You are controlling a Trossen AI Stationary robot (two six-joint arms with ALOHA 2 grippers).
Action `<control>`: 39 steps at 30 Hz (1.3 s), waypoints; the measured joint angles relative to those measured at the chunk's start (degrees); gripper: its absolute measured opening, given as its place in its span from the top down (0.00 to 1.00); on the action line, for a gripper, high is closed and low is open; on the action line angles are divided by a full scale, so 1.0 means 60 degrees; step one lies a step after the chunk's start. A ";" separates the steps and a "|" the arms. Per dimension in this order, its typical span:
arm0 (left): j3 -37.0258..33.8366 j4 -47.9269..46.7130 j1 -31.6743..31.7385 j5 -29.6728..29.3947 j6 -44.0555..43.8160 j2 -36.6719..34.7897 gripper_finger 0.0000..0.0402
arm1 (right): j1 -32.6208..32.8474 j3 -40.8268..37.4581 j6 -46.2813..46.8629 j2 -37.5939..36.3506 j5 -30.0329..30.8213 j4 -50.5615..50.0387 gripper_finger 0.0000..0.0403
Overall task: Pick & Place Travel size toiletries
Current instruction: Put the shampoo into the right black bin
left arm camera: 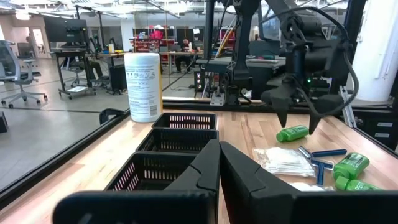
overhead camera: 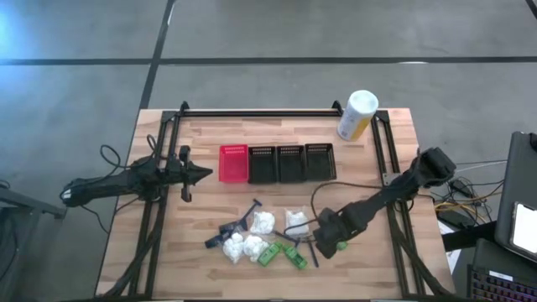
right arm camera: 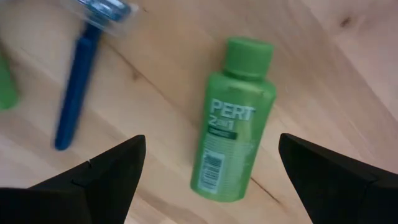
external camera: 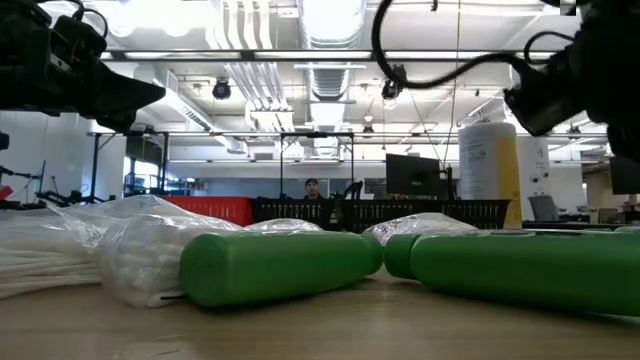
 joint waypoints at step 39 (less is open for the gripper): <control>0.0002 -0.0011 -0.0003 -0.0001 0.0000 0.0004 0.97 | 0.0056 0.0234 -0.0189 0.0824 0.0786 0.0082 0.61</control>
